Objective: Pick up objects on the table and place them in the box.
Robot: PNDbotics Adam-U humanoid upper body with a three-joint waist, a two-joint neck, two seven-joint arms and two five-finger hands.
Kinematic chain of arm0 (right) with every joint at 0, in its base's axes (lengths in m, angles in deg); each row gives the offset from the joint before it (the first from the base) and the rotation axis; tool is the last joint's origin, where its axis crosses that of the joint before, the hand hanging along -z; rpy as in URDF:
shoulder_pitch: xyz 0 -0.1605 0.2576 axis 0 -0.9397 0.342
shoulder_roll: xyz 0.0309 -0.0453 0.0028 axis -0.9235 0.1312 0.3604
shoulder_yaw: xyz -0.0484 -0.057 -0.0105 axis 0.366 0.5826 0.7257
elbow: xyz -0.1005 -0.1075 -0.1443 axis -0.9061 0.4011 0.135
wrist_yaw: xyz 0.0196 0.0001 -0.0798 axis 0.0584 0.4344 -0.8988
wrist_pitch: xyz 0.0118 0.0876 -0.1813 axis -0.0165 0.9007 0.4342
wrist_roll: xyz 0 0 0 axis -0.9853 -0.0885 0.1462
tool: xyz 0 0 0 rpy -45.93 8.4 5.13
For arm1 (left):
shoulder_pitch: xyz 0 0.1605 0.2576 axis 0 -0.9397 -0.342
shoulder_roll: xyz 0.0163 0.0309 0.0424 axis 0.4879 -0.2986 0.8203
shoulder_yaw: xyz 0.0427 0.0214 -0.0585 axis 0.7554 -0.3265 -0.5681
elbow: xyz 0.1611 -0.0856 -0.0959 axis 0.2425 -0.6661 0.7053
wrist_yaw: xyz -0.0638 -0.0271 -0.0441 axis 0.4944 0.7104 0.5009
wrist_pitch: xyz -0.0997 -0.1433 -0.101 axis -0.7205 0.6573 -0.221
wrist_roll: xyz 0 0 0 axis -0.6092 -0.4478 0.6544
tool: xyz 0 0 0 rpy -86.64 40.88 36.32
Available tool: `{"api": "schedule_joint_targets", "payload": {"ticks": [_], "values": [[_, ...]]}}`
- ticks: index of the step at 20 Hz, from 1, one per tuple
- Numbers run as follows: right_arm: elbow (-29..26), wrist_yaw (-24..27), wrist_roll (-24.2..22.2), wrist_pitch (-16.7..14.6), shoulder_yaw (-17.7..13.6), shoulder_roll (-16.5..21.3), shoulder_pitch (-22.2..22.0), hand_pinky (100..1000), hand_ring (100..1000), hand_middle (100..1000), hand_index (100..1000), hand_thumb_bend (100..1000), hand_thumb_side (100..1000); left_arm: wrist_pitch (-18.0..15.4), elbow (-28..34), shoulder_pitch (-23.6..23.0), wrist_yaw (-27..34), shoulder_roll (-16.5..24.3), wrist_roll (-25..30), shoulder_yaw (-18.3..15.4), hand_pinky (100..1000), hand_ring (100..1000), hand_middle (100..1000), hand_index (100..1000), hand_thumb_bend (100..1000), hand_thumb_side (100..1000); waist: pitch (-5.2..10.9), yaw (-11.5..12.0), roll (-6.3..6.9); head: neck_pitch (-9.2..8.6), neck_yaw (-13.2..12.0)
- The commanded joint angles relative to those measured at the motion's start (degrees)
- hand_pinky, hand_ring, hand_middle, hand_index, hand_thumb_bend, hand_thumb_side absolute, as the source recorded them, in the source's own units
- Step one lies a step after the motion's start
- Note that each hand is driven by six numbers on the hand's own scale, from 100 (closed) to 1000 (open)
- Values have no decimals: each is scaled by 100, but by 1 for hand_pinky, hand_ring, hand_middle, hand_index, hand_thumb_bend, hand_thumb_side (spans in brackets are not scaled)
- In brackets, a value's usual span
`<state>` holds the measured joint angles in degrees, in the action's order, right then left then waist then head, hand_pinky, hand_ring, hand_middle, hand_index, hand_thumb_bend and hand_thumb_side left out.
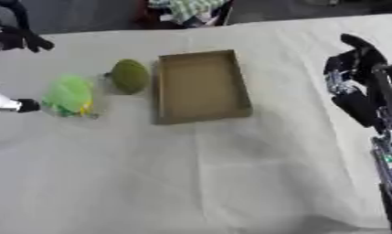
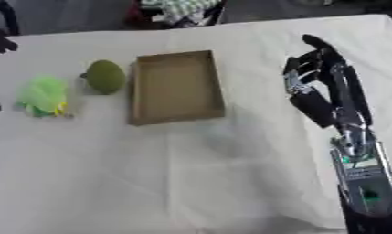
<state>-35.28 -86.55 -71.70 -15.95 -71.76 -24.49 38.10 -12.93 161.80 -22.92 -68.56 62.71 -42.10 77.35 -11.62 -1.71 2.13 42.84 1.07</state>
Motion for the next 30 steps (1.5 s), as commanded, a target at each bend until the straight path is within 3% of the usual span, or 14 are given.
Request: {"api": "schedule_joint_targets", "payload": {"ticks": [1,15,30], "values": [[-40,-2,-12,-14,7,138,37,512,584,580,915,100,569,-79,-157,209,-135,50,37,1,785,819,843,977,573,614,100,-1,3,13,8],[-20,24,-32,-26,29,129,41,512,583,579,914,100,567,-442,-1321,857,-1020,-572,111,201,775,821,844,981,607,606,99,-57,4,25,4],[-21,36,-48,-38,37,115,44,512,582,579,915,100,570,-620,-2109,1106,-1735,-975,-25,117,765,820,840,980,625,585,93,-113,29,11,-25]]}}
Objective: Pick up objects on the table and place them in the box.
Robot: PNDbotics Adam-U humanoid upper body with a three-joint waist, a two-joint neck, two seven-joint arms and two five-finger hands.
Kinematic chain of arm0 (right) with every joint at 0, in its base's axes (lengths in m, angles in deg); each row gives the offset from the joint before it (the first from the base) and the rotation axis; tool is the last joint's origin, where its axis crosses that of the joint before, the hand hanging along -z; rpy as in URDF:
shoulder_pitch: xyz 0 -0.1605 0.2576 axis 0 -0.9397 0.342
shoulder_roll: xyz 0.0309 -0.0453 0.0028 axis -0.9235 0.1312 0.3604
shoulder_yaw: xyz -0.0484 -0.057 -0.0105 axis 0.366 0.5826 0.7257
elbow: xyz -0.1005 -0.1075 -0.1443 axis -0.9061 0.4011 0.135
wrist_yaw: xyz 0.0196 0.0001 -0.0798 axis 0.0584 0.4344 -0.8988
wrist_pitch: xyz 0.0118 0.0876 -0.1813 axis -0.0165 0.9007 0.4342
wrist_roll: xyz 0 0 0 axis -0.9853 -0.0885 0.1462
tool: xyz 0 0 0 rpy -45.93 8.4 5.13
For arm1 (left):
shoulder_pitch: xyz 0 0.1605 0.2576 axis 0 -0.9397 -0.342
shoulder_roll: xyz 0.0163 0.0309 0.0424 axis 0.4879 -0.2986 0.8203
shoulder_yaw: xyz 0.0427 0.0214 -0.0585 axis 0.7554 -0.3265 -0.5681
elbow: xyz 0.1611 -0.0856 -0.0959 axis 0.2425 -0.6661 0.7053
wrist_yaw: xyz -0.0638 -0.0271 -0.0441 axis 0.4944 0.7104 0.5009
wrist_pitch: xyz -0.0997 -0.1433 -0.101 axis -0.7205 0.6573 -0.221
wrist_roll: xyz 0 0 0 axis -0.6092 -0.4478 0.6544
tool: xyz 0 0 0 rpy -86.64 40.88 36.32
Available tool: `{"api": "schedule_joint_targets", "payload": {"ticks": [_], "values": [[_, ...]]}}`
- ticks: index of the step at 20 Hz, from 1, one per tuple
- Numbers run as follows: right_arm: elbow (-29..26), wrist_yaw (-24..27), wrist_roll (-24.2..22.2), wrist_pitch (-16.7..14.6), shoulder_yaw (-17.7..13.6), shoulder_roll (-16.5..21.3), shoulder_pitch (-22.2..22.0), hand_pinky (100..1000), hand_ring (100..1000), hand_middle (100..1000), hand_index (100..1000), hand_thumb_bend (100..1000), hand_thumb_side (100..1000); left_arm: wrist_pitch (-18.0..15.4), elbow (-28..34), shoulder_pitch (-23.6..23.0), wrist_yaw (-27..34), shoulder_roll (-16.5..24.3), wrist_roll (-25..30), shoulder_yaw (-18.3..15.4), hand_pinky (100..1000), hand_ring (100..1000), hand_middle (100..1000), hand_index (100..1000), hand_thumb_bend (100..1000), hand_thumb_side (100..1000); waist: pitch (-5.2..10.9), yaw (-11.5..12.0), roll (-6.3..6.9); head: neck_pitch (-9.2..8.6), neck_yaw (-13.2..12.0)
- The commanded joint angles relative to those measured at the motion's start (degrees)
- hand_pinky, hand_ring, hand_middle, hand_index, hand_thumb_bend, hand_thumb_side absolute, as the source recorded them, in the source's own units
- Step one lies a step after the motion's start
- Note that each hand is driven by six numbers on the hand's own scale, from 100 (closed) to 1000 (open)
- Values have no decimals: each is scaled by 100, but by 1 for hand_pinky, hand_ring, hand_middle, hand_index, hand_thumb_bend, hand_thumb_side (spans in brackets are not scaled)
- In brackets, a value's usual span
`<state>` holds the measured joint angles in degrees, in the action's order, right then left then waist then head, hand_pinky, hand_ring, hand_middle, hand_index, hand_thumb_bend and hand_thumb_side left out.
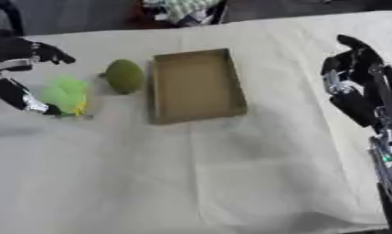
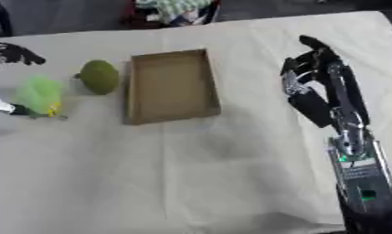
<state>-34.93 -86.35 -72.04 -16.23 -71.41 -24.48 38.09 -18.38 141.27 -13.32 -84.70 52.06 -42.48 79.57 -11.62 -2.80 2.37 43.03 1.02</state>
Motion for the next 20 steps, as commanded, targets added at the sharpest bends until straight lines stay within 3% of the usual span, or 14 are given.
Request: {"api": "schedule_joint_targets", "payload": {"ticks": [1,20], "values": [[-56,15,-14,-10,0,113,44,512,582,578,915,100,570,-84,-95,154,-184,74,1,-114,765,820,840,980,625,585,93,-6,6,-9,-21],[-48,30,-5,-9,-12,88,45,511,582,578,915,100,577,58,-613,196,-1255,-151,-650,-416,753,816,838,984,610,549,58,-26,-16,-19,-5]]}}
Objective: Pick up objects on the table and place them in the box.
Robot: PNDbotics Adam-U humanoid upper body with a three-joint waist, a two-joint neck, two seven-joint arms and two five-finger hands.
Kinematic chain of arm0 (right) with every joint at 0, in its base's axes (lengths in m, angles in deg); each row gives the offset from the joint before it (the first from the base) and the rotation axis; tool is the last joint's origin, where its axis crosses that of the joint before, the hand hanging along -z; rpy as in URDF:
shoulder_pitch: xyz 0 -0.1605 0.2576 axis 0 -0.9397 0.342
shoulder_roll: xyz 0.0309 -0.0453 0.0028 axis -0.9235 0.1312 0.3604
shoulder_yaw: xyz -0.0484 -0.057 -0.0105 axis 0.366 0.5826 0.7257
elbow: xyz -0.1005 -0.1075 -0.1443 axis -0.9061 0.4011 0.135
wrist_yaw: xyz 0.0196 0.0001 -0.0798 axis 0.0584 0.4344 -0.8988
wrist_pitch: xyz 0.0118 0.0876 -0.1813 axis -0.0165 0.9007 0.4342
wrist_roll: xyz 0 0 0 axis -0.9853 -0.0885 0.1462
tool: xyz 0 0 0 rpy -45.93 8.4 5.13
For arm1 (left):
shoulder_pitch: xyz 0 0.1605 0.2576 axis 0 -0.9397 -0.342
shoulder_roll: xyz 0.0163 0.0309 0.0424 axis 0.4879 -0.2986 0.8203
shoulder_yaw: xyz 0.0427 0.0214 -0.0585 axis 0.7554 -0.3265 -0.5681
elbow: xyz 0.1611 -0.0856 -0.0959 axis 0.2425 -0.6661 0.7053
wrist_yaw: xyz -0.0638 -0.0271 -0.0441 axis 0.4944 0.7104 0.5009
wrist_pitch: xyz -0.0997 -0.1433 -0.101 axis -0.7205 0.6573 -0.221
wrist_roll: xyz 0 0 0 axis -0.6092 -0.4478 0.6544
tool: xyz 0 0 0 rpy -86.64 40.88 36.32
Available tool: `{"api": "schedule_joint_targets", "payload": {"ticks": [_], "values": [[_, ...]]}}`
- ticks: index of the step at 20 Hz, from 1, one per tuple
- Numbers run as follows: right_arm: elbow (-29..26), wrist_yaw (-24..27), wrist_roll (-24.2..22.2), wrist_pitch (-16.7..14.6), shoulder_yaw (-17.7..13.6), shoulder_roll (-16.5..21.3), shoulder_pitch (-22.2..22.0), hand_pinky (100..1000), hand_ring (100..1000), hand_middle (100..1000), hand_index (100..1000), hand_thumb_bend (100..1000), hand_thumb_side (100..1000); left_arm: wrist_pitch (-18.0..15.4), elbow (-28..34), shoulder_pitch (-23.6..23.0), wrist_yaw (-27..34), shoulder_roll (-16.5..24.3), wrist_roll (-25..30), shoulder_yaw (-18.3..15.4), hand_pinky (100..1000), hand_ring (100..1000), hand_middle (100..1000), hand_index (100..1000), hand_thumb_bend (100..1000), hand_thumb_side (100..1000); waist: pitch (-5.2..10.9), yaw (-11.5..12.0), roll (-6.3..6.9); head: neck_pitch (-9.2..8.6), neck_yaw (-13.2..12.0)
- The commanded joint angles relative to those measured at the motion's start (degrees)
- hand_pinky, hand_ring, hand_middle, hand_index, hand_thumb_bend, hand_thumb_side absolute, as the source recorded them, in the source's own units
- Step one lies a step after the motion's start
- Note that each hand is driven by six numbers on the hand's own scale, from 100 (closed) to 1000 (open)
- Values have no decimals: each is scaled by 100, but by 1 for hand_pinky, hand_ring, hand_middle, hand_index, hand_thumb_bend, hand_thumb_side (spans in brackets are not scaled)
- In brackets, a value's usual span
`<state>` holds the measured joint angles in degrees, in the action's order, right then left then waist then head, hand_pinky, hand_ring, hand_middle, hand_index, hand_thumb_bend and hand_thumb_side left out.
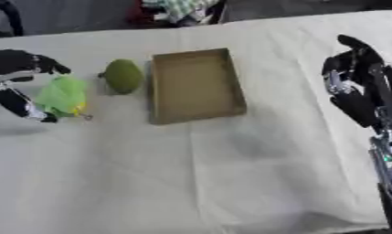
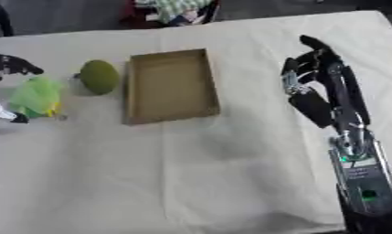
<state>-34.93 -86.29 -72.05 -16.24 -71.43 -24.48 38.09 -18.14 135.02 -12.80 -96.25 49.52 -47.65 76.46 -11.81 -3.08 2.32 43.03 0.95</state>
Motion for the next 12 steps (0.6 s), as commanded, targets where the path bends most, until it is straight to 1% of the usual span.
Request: {"api": "schedule_joint_targets", "payload": {"ticks": [1,5,12], "values": [[-48,25,-6,-8,-8,86,47,511,582,578,915,100,577,50,-8,146,-143,92,-173,-118,753,816,838,984,609,549,75,0,-13,-17,2],[-45,29,-8,-9,-9,81,48,511,582,578,915,100,578,73,-58,149,-279,54,-369,-165,748,810,833,979,590,532,67,-5,-19,-18,-4],[-44,39,-20,-15,-3,70,55,512,582,578,915,100,579,105,-103,165,-461,-3,-693,-214,746,809,831,975,584,517,53,-17,-29,-29,-8]]}}
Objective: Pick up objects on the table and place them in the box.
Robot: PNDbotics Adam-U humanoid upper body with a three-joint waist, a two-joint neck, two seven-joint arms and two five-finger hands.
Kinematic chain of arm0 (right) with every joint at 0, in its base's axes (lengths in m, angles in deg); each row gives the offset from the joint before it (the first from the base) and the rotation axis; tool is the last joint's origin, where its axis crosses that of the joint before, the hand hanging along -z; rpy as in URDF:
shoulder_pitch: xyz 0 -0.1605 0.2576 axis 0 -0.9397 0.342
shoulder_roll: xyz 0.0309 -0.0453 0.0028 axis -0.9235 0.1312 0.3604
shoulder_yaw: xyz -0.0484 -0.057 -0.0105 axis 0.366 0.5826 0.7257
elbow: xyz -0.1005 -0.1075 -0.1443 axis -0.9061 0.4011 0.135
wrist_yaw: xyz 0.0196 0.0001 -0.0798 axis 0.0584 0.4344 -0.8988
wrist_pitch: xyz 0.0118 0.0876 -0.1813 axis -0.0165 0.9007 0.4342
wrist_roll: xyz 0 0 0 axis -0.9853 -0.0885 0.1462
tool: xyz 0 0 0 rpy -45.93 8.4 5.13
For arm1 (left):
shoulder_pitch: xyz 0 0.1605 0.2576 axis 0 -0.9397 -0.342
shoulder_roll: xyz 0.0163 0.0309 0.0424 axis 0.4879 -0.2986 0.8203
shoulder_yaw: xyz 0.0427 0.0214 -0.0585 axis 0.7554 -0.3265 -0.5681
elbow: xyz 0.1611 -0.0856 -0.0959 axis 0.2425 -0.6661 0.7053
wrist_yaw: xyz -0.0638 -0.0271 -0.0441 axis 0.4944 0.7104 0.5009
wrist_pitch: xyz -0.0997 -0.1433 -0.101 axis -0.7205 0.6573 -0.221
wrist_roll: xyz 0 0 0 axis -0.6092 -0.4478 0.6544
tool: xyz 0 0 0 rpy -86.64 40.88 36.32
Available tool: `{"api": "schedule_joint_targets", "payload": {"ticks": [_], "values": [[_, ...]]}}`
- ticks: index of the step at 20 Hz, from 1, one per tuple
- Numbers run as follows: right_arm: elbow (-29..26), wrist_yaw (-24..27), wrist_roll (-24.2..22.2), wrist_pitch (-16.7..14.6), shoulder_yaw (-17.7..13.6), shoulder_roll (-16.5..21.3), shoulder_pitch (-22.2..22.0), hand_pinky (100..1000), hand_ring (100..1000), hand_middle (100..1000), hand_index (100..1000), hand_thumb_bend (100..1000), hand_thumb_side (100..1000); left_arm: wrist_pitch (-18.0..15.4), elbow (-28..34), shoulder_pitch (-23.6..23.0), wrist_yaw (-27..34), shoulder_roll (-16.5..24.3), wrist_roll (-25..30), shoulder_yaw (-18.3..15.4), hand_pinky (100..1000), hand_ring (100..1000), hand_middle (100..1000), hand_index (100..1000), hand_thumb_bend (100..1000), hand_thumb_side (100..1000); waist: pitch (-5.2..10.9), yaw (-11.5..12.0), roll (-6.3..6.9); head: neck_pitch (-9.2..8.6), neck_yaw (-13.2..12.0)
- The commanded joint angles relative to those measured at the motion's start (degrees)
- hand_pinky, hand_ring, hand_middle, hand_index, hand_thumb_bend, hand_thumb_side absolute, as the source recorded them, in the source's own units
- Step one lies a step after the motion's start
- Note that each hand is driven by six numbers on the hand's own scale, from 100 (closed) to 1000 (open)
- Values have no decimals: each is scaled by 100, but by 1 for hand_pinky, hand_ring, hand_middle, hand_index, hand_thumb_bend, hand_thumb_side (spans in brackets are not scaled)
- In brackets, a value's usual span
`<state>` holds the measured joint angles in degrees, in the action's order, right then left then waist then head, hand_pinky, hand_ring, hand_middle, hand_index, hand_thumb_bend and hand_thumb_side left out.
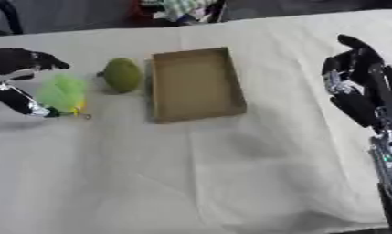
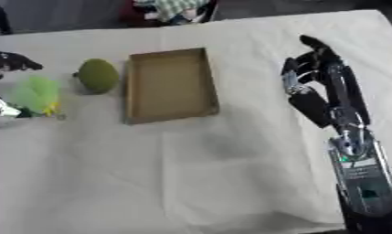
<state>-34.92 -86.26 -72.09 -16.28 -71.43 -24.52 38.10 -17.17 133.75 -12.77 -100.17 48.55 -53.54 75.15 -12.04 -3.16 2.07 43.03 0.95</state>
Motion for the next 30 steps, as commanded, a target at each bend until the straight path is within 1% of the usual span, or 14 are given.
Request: {"api": "schedule_joint_targets", "payload": {"ticks": [1,12,17,22,23,24,27,30], "values": [[-45,37,-17,-12,-3,74,56,512,582,578,915,100,579,8,12,168,-91,86,-125,-86,746,809,831,975,585,517,74,-11,-6,-32,-9],[-37,44,-40,-20,15,64,73,512,582,578,915,100,580,0,-142,230,-345,-23,-292,-115,740,801,822,969,577,498,56,-54,-13,-35,-38],[-30,48,-46,-22,19,60,79,512,582,578,915,100,581,-75,-317,247,-432,-89,-55,-107,739,792,809,947,537,479,47,-86,-19,-11,-28],[-28,52,-51,-25,24,60,85,512,582,578,915,100,582,-52,-388,247,-467,-112,133,-140,719,766,785,921,498,435,41,-92,-16,-3,-31],[-27,52,-53,-26,25,60,86,512,582,578,915,100,582,-40,-390,246,-477,-113,134,-144,719,766,785,921,498,435,40,-93,-16,-4,-31],[-27,53,-53,-25,25,60,86,512,582,578,915,100,582,-20,-394,246,-488,-112,130,-153,707,754,773,908,477,407,40,-94,-16,-4,-33],[-22,55,-56,-25,28,54,87,512,581,578,915,100,583,58,-426,242,-549,-115,95,-179,694,743,766,903,467,382,40,-99,-21,-8,-40],[-18,55,-54,-24,26,53,89,512,581,578,915,100,583,105,-446,235,-629,-113,48,-192,674,722,746,895,437,334,39,-100,-24,-6,-41]]}}
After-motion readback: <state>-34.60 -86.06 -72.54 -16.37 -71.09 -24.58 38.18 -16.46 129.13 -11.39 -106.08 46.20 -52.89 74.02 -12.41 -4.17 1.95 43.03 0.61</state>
